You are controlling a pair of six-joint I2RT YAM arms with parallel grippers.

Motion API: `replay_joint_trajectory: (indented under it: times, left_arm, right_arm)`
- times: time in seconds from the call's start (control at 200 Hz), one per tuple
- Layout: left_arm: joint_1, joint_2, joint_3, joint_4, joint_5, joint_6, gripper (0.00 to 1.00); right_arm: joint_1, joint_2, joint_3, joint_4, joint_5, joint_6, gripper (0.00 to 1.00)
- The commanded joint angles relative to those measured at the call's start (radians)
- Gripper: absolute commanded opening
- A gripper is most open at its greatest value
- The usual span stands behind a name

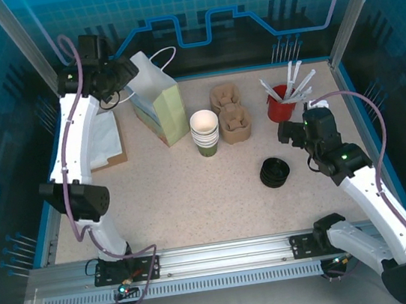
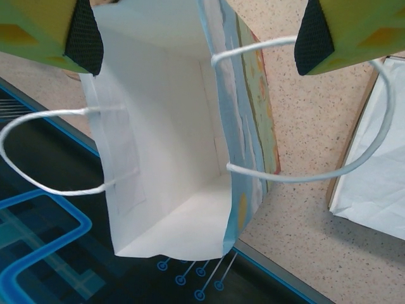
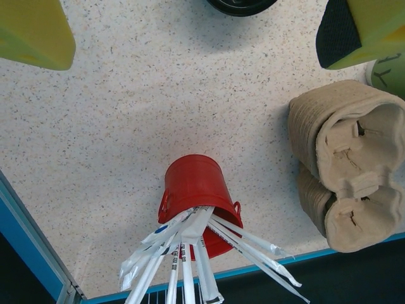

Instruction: Pack the takeout coffee

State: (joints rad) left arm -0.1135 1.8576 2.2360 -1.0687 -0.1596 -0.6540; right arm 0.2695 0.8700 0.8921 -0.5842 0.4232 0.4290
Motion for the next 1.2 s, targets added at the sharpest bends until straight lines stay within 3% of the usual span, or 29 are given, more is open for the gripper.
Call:
replay_joint_trajectory:
  times: [0.0, 0.165, 0.35, 0.605, 1.196]
  left_arm:
    - [-0.012, 0.035, 0.058, -0.051, -0.038, 0.014, 0.83]
    - [-0.012, 0.077, 0.079, -0.042, -0.064, 0.031, 0.84]
    - [-0.008, 0.195, 0.208, -0.107, -0.080, 0.053, 0.83]
    - [0.000, 0.261, 0.216, -0.103, -0.069, 0.064, 0.82]
    - [0.141, 0.370, 0.399, -0.130, -0.002, 0.180, 0.82]
  right_arm:
    - [0.011, 0.011, 0.013, -0.015, -0.016, -0.051, 1.00]
    - [0.012, 0.086, 0.054, -0.082, -0.095, -0.090, 1.00]
    - [0.013, 0.099, 0.042, -0.076, -0.100, -0.078, 1.00]
    - [0.013, 0.116, 0.060, -0.077, -0.111, -0.085, 1.00]
    - [0.074, 0.197, 0.095, -0.092, -0.111, -0.090, 1.00]
